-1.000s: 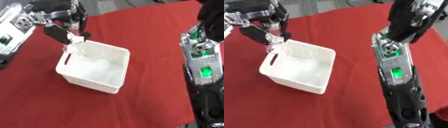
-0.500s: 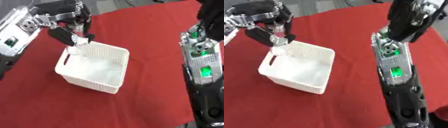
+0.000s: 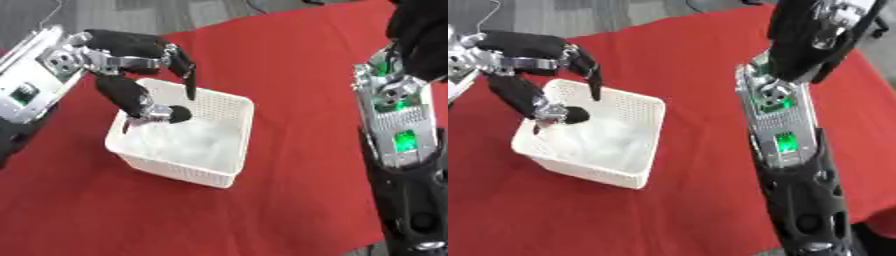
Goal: Pick up objects on the table and place them in the box.
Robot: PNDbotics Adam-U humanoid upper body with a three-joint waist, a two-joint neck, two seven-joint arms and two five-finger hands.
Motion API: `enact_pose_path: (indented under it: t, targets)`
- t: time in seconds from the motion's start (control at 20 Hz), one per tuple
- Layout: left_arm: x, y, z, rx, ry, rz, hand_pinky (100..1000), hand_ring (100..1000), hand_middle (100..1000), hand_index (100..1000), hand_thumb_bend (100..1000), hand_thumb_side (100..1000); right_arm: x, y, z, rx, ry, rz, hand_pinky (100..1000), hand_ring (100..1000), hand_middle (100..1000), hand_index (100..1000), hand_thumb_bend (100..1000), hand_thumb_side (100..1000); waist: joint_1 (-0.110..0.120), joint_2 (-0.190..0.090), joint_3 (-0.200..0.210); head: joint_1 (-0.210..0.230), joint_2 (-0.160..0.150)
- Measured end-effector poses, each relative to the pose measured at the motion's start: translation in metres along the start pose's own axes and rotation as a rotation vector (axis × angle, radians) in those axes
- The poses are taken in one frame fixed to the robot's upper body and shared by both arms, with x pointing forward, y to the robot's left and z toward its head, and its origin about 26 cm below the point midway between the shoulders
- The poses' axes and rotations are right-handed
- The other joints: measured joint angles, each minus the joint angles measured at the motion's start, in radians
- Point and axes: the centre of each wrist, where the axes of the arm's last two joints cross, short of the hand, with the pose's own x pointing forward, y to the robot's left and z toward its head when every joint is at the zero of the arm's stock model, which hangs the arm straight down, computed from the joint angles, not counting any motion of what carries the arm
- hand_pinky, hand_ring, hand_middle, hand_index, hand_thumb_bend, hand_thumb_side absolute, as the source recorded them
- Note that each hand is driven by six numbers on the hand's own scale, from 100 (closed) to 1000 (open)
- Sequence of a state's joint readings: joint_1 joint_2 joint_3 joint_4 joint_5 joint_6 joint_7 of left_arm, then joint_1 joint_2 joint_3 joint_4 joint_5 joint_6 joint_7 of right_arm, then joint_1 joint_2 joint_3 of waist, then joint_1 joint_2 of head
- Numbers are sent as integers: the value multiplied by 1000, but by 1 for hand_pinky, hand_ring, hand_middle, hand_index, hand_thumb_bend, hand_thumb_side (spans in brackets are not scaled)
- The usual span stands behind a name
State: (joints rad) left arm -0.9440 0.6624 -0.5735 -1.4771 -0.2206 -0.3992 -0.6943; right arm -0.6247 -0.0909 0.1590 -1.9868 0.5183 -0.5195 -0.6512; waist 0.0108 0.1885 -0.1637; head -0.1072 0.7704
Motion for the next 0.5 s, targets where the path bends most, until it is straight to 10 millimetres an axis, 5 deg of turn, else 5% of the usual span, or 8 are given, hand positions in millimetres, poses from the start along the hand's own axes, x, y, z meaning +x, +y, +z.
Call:
enact_pose_path:
  t: [0.25, 0.5]
  targets:
    - [8, 5, 10, 92, -16, 29, 804, 750, 943, 918, 100, 1000, 0, -2, 2, 2, 7, 6, 708, 694, 680, 712, 100, 1000, 0, -7, 12, -16, 0]
    - [27, 1, 39, 455, -16, 161, 700, 662, 907, 893, 100, 923, -2, -9, 6, 13, 17, 34, 707, 693, 679, 712, 100, 1000, -1, -24, 42, -41, -11]
